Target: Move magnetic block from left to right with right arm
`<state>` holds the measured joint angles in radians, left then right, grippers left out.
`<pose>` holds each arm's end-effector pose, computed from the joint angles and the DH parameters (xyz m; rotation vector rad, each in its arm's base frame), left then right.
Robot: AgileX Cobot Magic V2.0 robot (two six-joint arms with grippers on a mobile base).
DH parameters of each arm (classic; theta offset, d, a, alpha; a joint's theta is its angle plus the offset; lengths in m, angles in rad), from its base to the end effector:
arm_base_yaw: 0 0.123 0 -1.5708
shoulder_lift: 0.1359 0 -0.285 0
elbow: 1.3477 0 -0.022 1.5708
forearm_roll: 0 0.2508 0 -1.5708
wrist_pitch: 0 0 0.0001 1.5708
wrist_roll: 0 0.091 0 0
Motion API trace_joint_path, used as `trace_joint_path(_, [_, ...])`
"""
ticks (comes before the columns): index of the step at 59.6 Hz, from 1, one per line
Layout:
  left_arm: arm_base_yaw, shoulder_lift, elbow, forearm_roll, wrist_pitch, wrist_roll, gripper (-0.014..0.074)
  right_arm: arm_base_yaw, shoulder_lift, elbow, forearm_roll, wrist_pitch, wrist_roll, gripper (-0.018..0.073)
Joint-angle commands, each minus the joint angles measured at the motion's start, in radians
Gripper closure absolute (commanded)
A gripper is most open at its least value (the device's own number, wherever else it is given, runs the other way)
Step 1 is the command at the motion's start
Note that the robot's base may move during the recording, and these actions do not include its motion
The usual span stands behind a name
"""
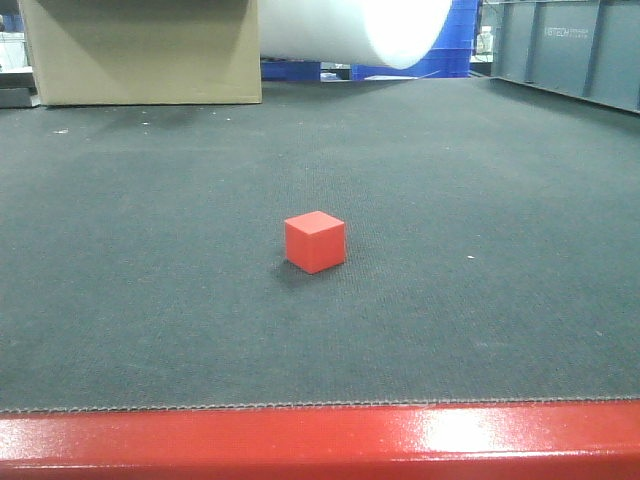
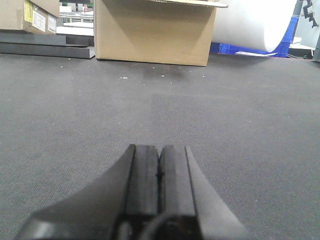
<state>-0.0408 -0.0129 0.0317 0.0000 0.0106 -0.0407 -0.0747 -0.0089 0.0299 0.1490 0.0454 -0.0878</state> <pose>0.0567 -0.0023 0.2022 0.0001 1.5133 -0.0653 0.0570 -0.0036 0.1995 0.0998 1.5463 -0.0056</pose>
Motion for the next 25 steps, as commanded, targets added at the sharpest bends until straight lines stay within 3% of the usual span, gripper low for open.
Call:
trace_joint_path(1, [0.002,-0.01,0.008,0.0,-0.092,-0.007,0.0713,-0.007,-0.02,-0.005,-0.008,-0.096,0.0,0.0496])
trace_joint_path(25, [0.002,-0.01,0.008,0.0,-0.092,-0.007,0.0713,-0.007,-0.02,-0.005,-0.008,-0.096,0.0,0.0496])
